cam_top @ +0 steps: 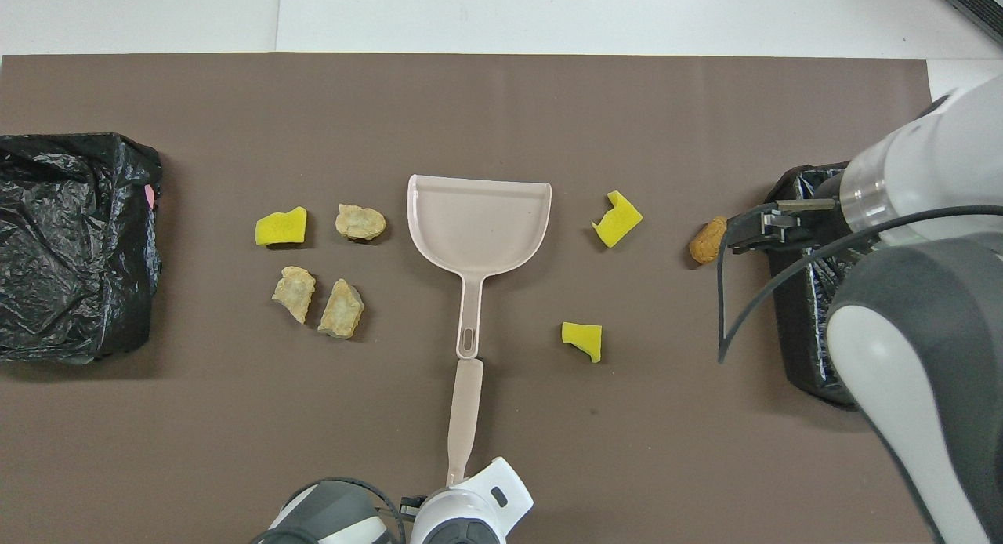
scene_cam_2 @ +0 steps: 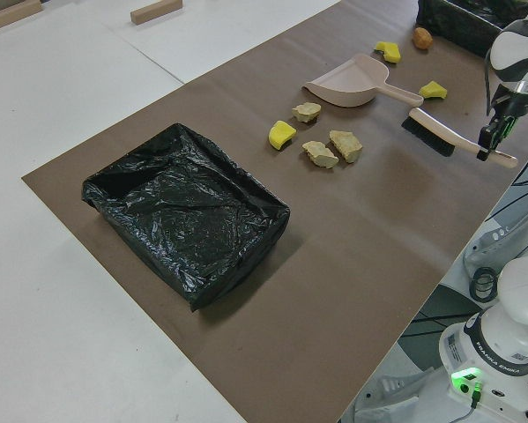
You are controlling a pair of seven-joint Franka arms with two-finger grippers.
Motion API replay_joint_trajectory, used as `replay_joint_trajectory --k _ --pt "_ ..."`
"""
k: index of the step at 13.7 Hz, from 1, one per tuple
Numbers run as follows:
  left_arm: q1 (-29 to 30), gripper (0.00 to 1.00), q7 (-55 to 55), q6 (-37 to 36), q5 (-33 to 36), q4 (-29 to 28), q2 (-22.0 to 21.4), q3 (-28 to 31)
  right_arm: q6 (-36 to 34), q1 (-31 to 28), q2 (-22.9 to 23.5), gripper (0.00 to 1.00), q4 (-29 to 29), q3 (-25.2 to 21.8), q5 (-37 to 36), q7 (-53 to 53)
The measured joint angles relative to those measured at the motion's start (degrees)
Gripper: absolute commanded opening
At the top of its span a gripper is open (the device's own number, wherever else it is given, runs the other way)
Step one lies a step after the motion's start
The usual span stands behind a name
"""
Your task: Sweep and dump trash in bin
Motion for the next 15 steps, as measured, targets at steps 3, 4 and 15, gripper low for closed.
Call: replay_joint_trajectory --k 3,4,15 --pt "4.71 0.0 2.85 -9.27 0.17 4.2 -2.54 0.36 6.09 2.25 1.73 1.0 -3.31 0.04 1.45 4.24" --pt "6.84 0.0 4.65 -12.39 0.26 5.18 -3.95 0.44 8.31 3.31 2.22 1.0 -4.55 0.06 1.62 5.78" --pt "43.43 0.0 42.77 -12.85 9.31 13.86 -1.54 1.1 27.23 23.52 11.17 0.98 -10.19 0.19 -1.75 31.38"
